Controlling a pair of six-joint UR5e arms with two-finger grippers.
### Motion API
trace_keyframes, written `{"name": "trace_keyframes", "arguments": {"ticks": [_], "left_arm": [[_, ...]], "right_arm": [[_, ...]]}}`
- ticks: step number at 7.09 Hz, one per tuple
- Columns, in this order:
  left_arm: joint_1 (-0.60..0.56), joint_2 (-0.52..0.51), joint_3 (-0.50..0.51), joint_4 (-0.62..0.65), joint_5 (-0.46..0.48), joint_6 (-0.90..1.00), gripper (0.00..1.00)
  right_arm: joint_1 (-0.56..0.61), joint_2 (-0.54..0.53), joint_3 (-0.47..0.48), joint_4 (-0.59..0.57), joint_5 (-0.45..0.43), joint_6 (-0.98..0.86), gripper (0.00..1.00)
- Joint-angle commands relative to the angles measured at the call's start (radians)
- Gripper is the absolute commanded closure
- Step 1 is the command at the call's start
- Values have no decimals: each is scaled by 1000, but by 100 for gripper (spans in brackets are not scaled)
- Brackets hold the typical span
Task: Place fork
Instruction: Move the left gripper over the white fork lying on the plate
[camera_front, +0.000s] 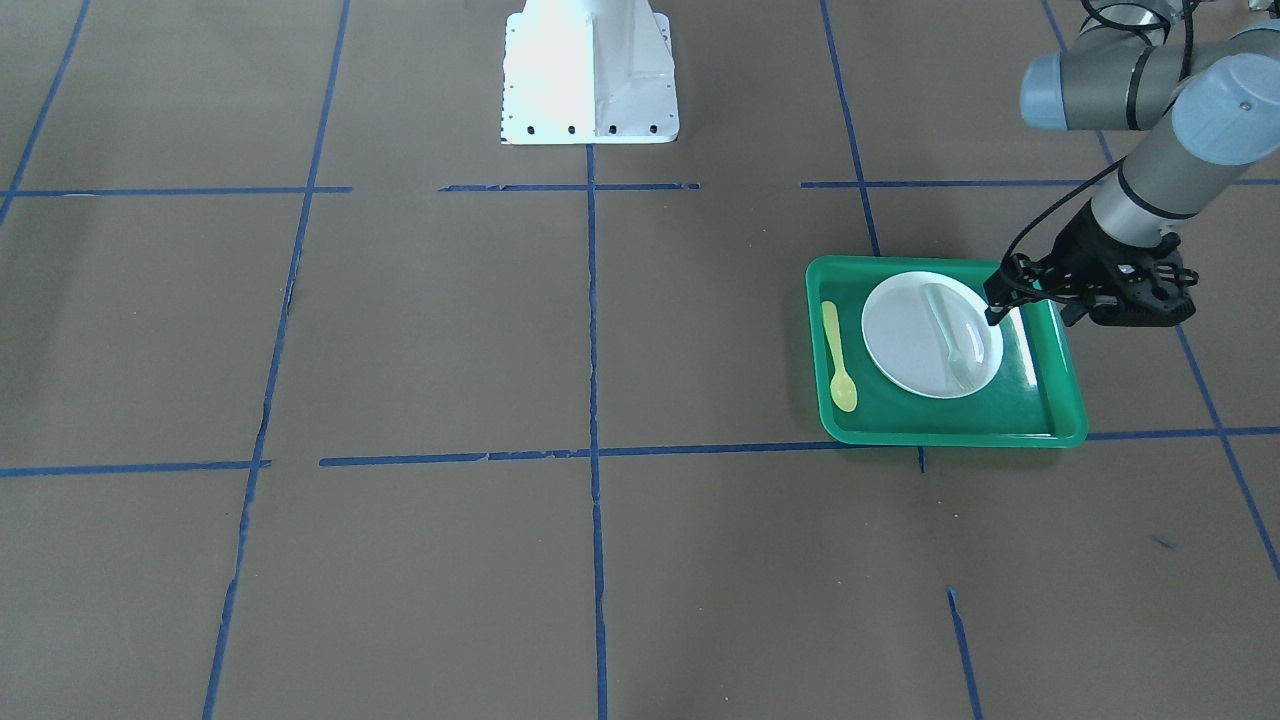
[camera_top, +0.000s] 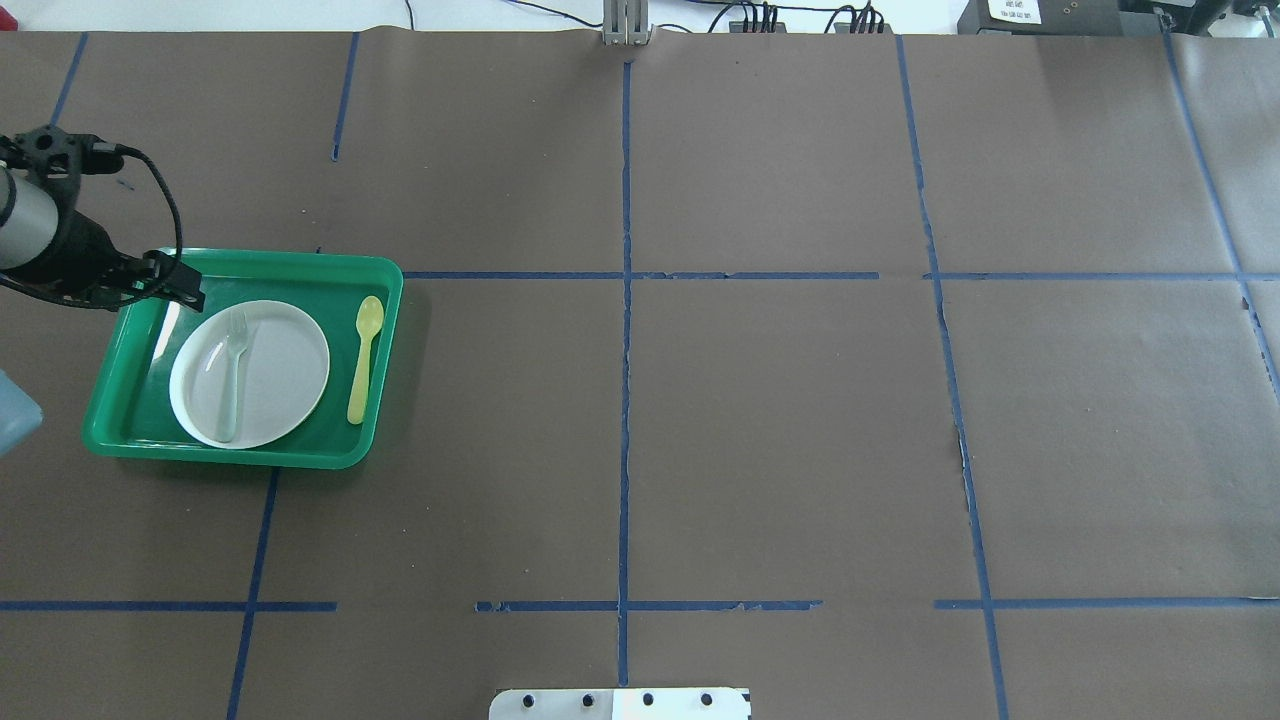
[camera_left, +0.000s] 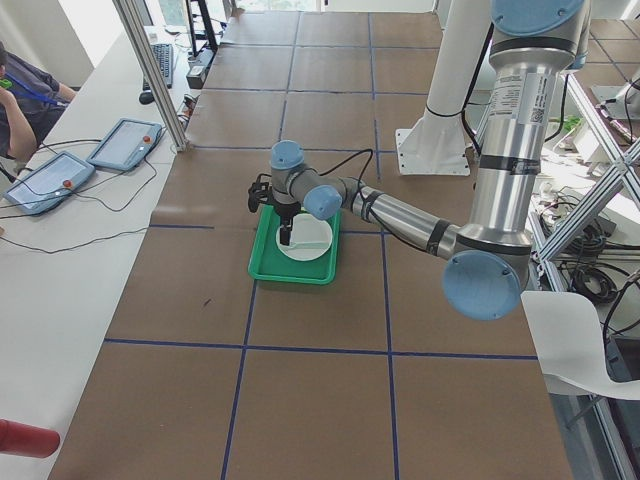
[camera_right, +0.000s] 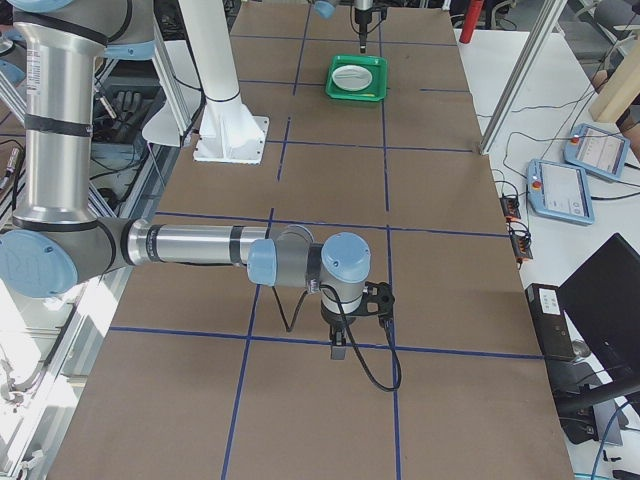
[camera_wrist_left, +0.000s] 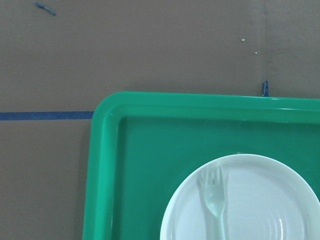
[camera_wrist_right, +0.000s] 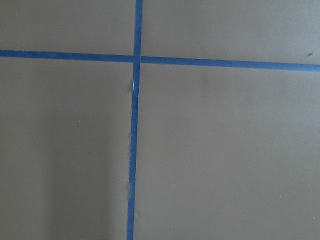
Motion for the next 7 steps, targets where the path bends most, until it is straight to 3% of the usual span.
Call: {"name": "trace_keyframes", "arguments": {"ticks": [1,7], "left_arm": [[115,-24,19,-8,91,-94,0],[140,-21,137,-103,91,-133,1]], "right_arm": [[0,0,0,0,0,0,0],[0,0,0,0,0,0,0]]}}
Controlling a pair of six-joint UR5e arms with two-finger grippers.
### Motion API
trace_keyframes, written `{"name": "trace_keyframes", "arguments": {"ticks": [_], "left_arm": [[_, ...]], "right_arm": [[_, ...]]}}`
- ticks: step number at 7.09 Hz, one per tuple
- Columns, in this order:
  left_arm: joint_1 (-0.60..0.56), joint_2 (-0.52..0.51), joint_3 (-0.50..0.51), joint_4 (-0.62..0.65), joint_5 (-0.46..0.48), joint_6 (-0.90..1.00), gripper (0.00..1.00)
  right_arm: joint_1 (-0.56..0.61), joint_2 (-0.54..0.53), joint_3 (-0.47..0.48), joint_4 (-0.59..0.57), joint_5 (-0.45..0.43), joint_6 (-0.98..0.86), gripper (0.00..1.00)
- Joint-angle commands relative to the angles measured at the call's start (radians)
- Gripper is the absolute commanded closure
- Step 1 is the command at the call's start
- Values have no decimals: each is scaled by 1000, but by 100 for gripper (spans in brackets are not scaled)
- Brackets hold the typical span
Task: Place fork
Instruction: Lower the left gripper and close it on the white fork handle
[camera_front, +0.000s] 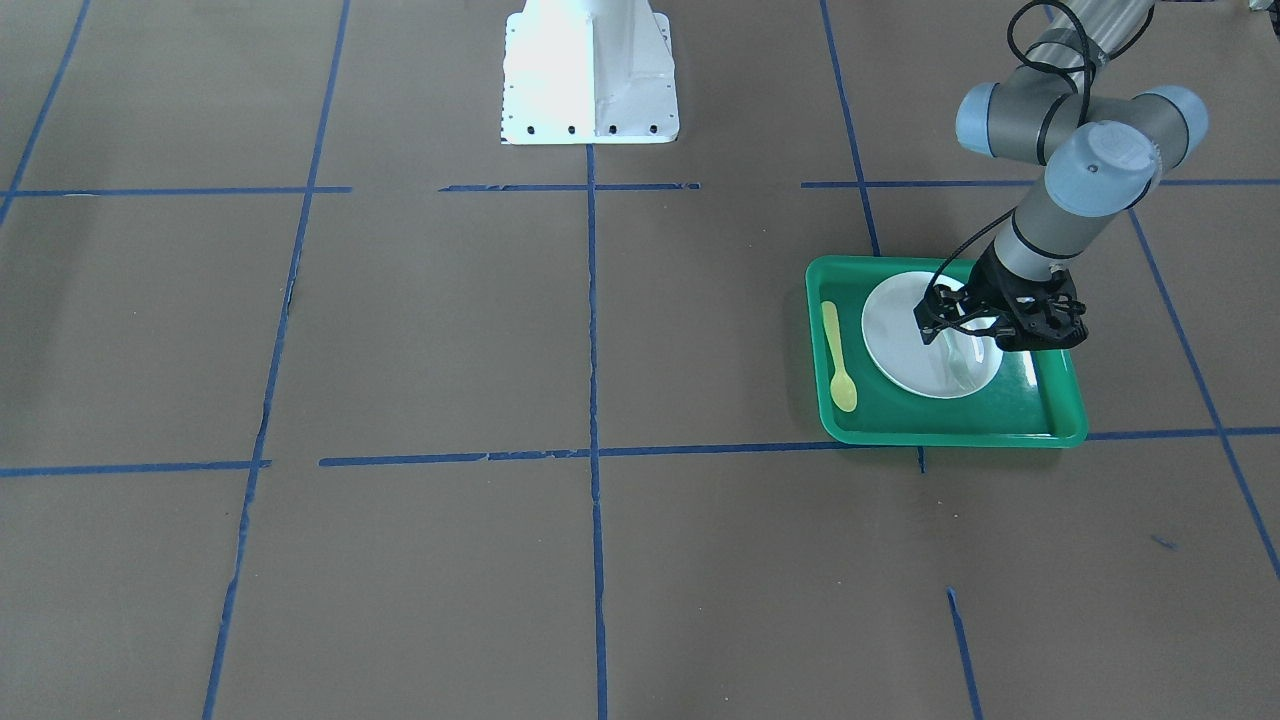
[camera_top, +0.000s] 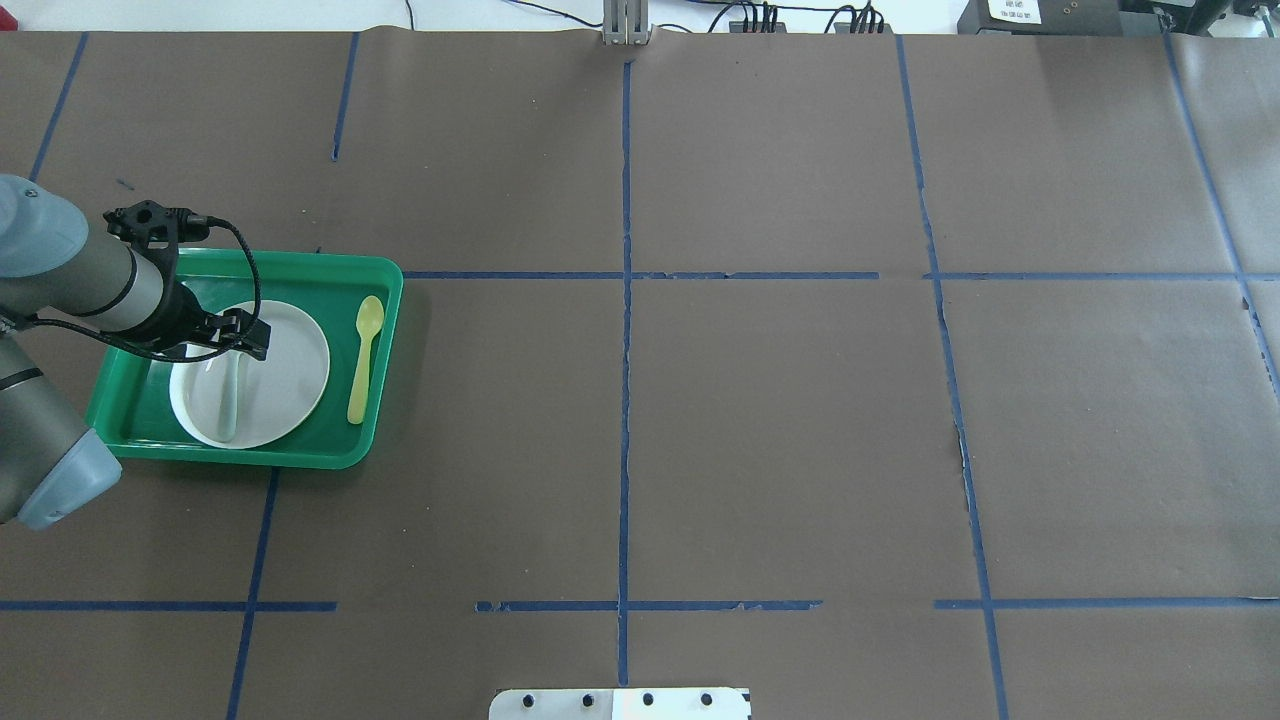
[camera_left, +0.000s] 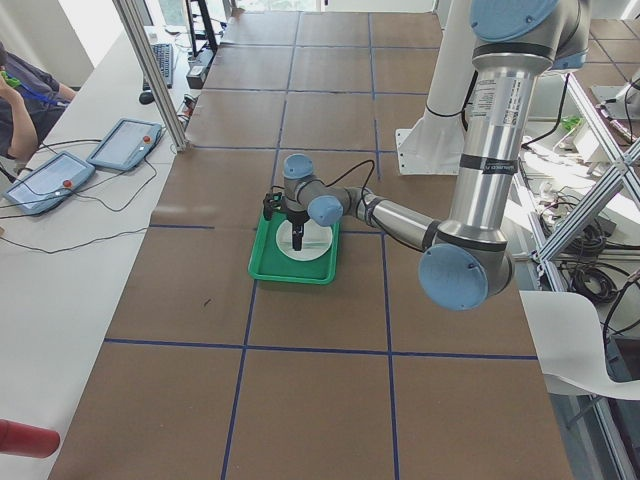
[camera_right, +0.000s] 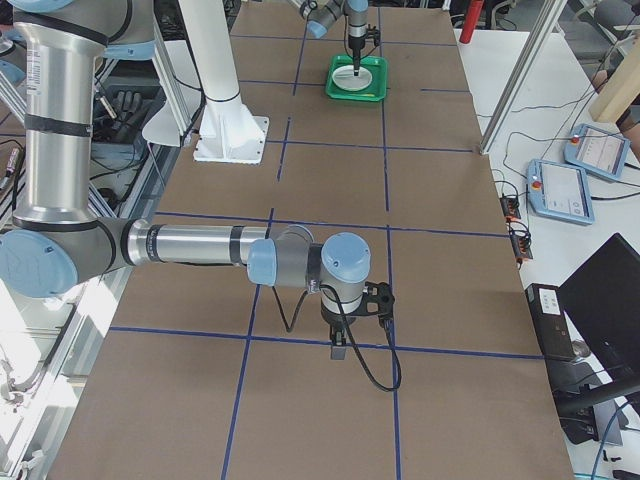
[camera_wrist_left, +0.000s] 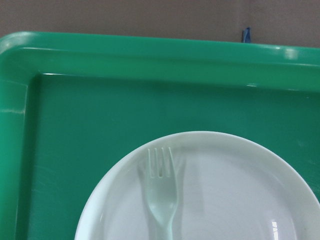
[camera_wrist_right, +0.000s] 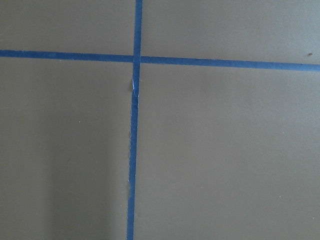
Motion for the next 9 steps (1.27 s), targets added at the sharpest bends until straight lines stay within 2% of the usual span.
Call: {"name": "trace_keyframes", "arguments": {"ticks": [1,4,7,8,9], "left_arm": [[16,-1,23,-5,0,0,2],[20,-3,26,-17,-2,-2,21],[25,-3,58,-69,-3,-5,28],[23,-3,58,-69,-5,-5,36],[25,-3,55,-69,-7,-22,58]], "right_arm": [[0,0,0,0,0,-1,0],[0,0,0,0,0,-1,0],[0,0,0,0,0,1,0],[0,0,0,0,0,1,0],[0,0,0,0,0,1,0]]}}
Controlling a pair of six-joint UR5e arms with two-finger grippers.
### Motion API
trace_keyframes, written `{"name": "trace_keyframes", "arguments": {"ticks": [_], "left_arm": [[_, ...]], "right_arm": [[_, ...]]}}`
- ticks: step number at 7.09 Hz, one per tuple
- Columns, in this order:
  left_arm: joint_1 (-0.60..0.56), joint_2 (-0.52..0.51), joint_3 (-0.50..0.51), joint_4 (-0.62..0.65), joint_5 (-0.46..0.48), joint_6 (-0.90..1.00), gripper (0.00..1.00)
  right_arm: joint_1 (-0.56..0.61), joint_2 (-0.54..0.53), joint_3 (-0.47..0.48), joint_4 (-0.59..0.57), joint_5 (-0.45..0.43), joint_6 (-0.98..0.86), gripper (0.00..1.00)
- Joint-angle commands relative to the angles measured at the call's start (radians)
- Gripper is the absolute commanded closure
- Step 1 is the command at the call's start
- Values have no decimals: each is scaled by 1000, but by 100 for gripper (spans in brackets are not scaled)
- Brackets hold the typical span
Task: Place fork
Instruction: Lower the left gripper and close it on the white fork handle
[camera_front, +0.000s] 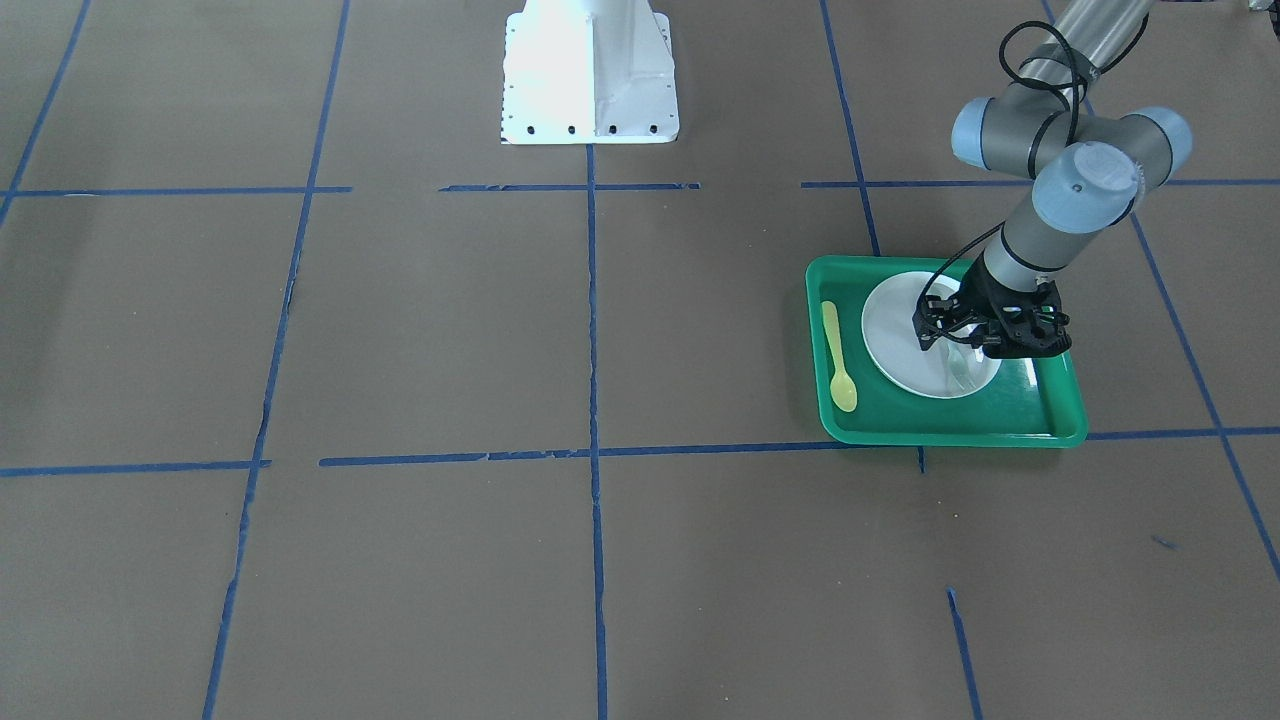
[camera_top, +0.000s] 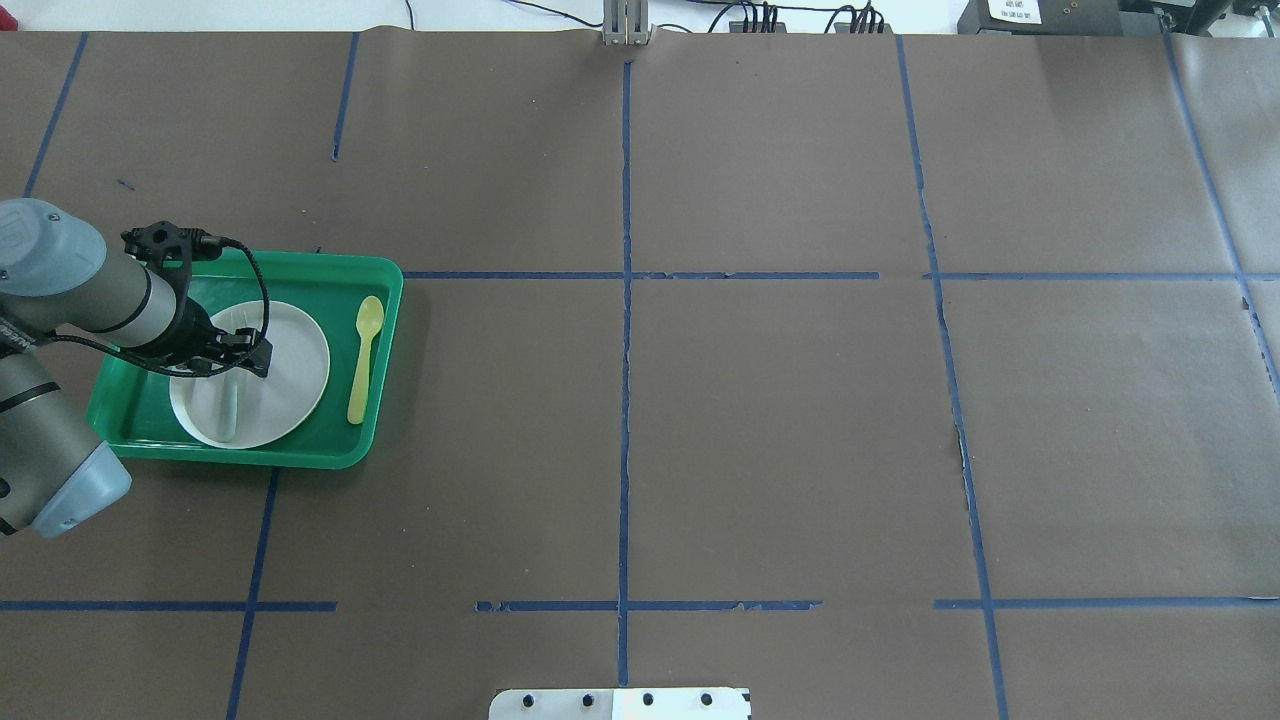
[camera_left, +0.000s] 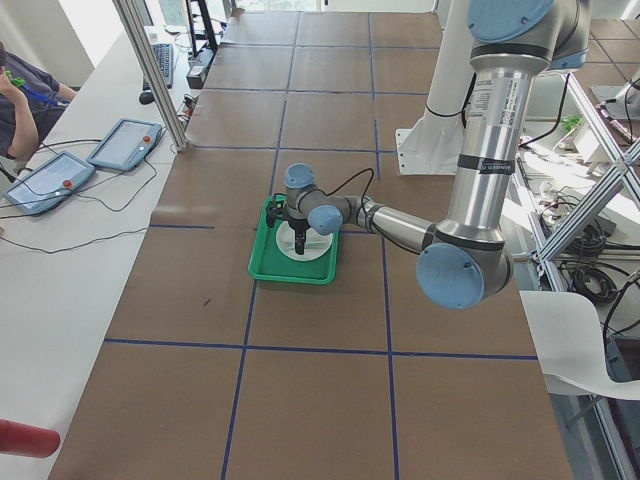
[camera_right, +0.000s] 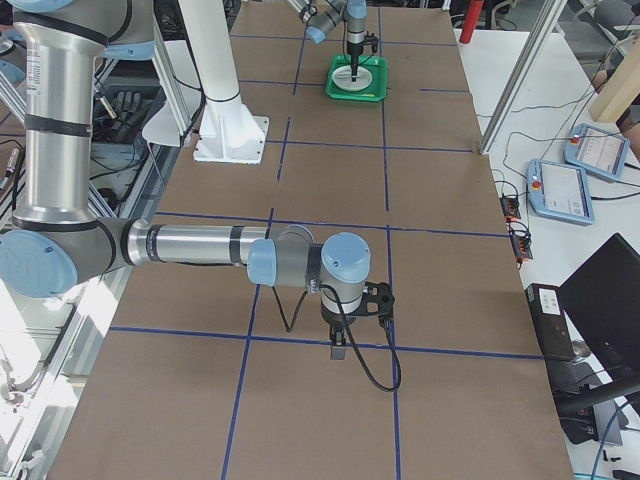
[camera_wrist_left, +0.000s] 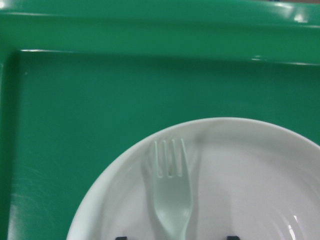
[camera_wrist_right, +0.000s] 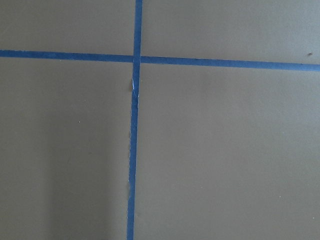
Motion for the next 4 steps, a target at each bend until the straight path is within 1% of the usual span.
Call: {"name": "trace_keyframes", "arguments": {"ticks": [1,4], "left_arm": [[1,0,-7,-3,-2,-29,79],[-1,0,-14,-2,-3,-30,100]], "right_arm": [[0,0,0,0,0,-1,0],[0,0,0,0,0,-1,0]]}}
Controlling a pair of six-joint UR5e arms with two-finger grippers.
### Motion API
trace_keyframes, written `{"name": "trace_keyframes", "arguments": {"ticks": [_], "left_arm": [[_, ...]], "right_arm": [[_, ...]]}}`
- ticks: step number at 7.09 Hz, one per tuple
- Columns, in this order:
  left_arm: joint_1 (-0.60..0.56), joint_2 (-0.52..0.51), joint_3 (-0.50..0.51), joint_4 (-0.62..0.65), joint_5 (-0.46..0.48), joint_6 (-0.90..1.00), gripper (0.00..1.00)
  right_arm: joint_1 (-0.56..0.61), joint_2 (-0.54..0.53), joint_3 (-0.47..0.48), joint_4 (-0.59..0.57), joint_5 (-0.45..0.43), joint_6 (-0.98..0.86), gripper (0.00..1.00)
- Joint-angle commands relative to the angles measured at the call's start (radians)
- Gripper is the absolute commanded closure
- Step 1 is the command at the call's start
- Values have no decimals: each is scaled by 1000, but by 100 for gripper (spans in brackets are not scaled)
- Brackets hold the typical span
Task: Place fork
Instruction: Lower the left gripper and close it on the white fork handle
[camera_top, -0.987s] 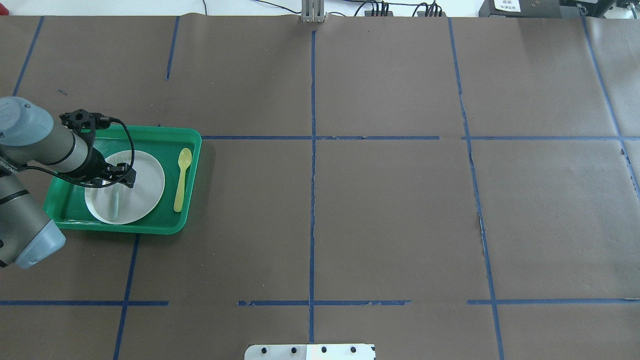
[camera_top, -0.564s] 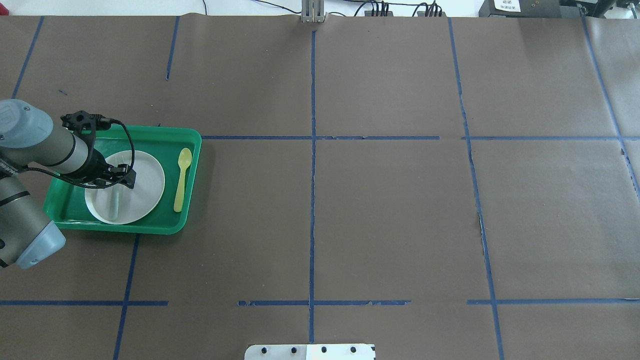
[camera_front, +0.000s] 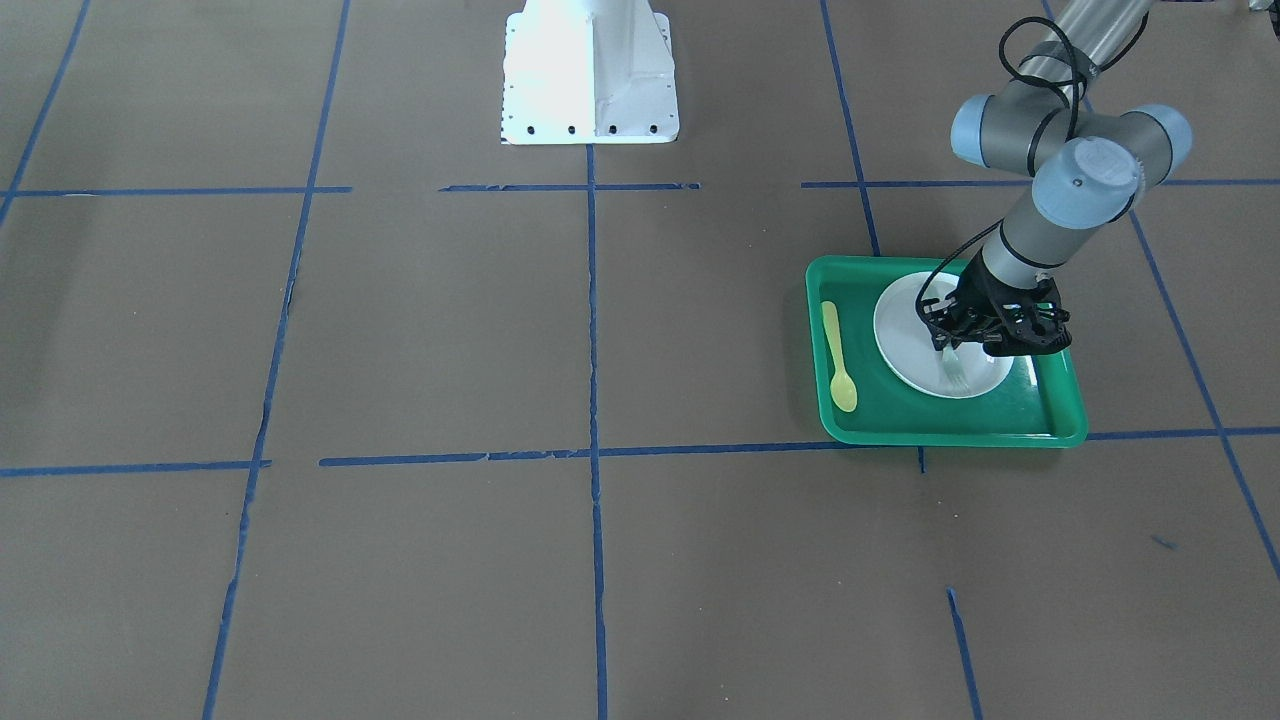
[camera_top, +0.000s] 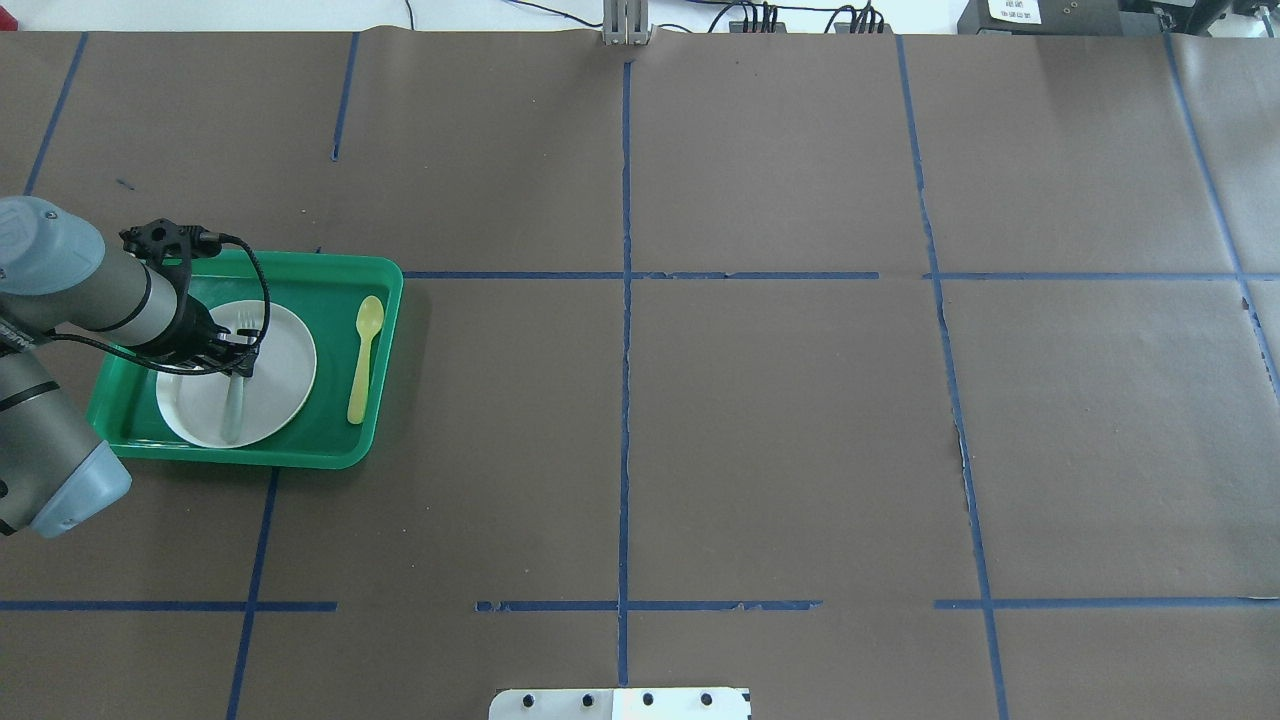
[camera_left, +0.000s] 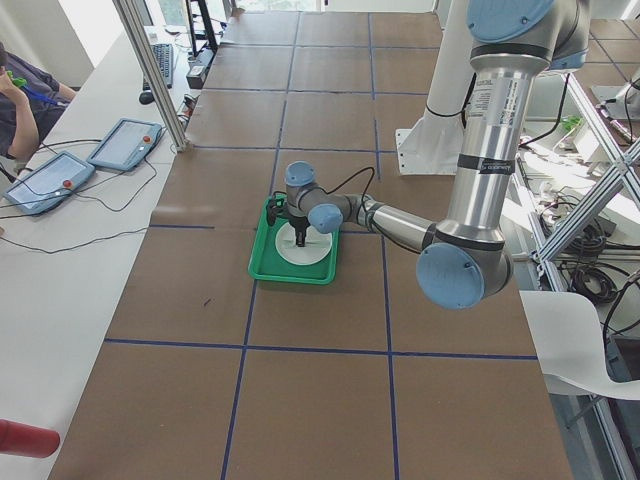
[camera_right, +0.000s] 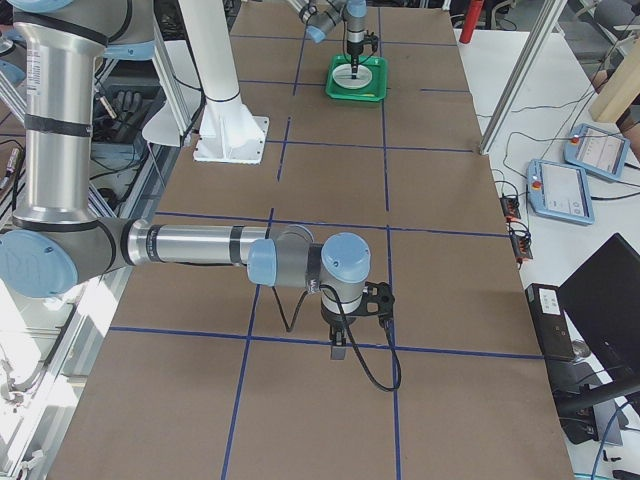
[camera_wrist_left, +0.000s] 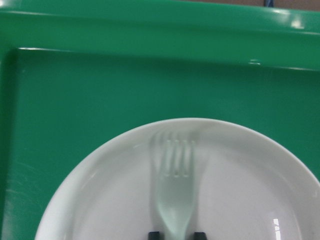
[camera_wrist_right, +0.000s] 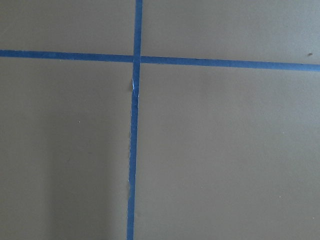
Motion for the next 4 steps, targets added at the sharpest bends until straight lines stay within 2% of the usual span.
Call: {"name": "trace_keyframes", "arguments": {"ticks": [1,4], "left_arm": [[0,0,-6,2,-2,-2,100],[-12,29,-133,82,-5,19,100]], "right_arm": [[0,0,0,0,0,1,0],[0,0,0,0,0,-1,0]]}}
